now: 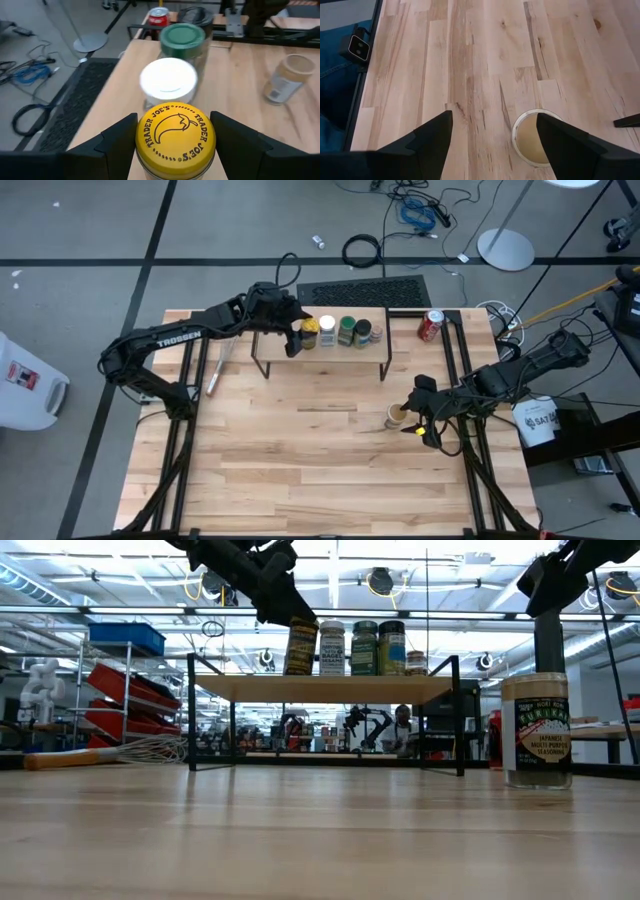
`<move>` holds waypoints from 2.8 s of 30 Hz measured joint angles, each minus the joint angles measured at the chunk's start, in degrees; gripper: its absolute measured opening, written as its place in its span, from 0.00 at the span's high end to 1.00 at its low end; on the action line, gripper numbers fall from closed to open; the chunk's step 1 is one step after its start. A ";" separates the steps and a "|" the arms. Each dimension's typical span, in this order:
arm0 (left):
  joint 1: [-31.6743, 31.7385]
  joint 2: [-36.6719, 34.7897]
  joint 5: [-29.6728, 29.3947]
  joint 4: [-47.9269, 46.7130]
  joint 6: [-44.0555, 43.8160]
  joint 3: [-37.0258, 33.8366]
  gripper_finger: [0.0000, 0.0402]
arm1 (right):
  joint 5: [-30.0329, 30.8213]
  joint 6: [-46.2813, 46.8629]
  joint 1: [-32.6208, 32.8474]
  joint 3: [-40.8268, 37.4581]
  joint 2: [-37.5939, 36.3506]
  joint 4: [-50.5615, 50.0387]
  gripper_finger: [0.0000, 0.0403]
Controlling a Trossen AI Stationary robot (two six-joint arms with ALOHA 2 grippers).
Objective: Shelf spices
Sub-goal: Put the yellow seasoning bottle on the shelf, then put the golden seasoning bottle on the shelf
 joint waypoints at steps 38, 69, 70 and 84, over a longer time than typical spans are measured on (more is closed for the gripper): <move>0.00 -1.79 1.30 0.11 4.10 1.43 0.20 | -0.07 0.66 -0.01 0.00 0.02 0.42 0.32; -21.11 -13.41 -12.13 -1.73 -1.66 0.37 0.20 | 3.37 7.32 -1.75 -0.02 9.53 -4.91 0.03; -21.68 -13.41 -12.60 -1.69 -1.65 0.35 0.20 | 3.46 7.32 -2.28 -0.02 9.61 -4.94 0.02; -24.59 -13.00 -15.93 0.35 -1.65 0.31 0.20 | -2.76 3.10 -10.72 -0.02 13.98 -3.77 0.01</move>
